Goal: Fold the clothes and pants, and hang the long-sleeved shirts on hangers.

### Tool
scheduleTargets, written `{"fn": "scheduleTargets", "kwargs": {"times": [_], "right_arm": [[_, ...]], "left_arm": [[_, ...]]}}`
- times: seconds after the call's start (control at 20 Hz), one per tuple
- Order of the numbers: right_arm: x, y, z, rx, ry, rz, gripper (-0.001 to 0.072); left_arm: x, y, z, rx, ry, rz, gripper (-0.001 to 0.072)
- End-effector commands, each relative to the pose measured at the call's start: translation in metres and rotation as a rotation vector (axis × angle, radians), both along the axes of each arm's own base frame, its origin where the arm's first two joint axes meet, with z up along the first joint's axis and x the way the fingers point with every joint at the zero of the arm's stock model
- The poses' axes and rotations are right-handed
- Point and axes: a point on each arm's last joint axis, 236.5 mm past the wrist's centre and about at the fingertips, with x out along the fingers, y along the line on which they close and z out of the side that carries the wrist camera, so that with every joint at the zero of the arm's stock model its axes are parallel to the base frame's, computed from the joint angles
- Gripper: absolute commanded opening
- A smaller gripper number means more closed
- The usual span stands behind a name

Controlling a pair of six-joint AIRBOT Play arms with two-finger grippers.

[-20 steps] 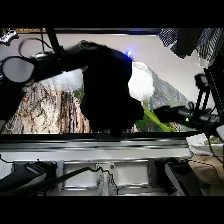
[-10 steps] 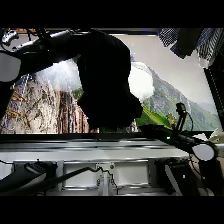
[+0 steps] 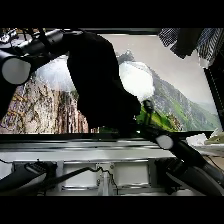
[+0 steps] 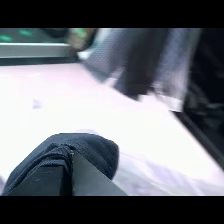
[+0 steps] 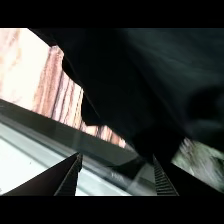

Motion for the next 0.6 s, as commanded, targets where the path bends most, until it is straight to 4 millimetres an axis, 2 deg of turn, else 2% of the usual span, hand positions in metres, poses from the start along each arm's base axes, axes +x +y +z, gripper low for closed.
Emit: {"fn": "scheduleTargets", "kwargs": {"times": [0.0, 0.1, 0.25, 0.35, 0.55], "right_arm": [[0.026, 0.055, -0.027, -0.097, -0.033, 0.066, 0.0514], [0.039, 0.077, -0.038, -0.143, -0.008, 0.113, 0.0514], [0.059, 0.093, -0.029, -0.136, -0.015, 0.095, 0.0511], [0.074, 0.088, -0.025, -0.158, -0.033, 0.065, 0.0505], [0.093, 0.068, -0.039, -0.208, 0.006, 0.017, 0.0505]], "left_arm": [[0.011, 0.023, -0.005, 0.058, -0.007, 0.097, 0.0017], [0.011, 0.027, -0.009, 0.088, 0.002, 0.106, 0.0017], [0.015, 0.046, -0.020, 0.150, 0.027, 0.160, 0.0017], [0.018, 0.057, -0.022, 0.121, 0.055, 0.199, 0.0017], [0.019, 0.063, -0.020, 0.109, 0.056, 0.214, 0.0017]]}}
